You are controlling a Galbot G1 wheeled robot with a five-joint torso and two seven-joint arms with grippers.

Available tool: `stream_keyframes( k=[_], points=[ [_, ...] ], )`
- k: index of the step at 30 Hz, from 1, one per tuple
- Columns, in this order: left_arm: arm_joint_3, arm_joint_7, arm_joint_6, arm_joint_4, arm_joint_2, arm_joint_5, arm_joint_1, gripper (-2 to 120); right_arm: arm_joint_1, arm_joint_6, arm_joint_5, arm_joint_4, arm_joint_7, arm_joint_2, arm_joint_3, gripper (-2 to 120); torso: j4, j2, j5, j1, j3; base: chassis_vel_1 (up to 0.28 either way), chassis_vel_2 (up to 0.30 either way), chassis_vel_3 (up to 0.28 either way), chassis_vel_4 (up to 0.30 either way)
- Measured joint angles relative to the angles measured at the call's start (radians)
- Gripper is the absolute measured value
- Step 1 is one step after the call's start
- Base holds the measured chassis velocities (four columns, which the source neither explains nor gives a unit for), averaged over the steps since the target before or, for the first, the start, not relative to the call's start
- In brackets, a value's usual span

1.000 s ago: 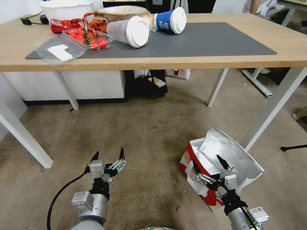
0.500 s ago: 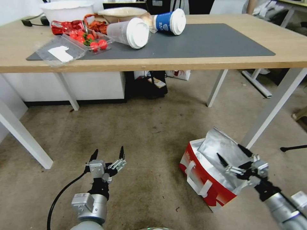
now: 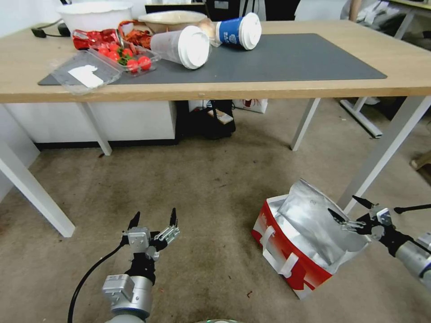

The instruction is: Pick up the food delivery bag from the floor and place it on the table.

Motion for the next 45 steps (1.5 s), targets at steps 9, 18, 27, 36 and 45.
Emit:
stream_keyframes(
  k=[9,18,27,36,45],
  points=[
    [-0.001,0.001,0.01,0.02,-0.013,-0.002,-0.01,100,0.017,-0.06,-0.05,-0.056,-0.014,-0.08,-0.047,100,0.0003,0.001,-0.0001,0.0,0.0,0.0,0.0,0.0,0.0],
    [-0.001,0.0,0.008,0.028,-0.014,-0.003,-0.01,100,0.023,-0.074,-0.068,-0.073,-0.014,-0.103,-0.073,100,0.0002,0.001,-0.0001,0.0,0.0,0.0,0.0,0.0,0.0],
    [-0.005,-0.002,0.005,0.029,-0.009,-0.008,-0.01,100,0.066,-0.076,-0.071,-0.091,-0.002,-0.095,-0.142,100,0.0001,0.001,-0.0001,0.0,0.0,0.0,0.0,0.0,0.0],
    [-0.007,-0.002,0.003,0.038,-0.01,-0.01,-0.012,100,0.12,-0.086,-0.056,-0.121,0.013,-0.106,-0.191,100,0.0002,0.001,-0.0001,0.0,0.0,0.0,0.0,0.0,0.0],
    [-0.006,-0.004,0.002,0.05,-0.012,-0.016,-0.024,100,0.161,-0.108,-0.055,-0.144,0.017,-0.113,-0.238,100,0.0002,0.001,-0.0001,0.0,0.0,0.0,0.0,0.0,0.0]
  ],
)
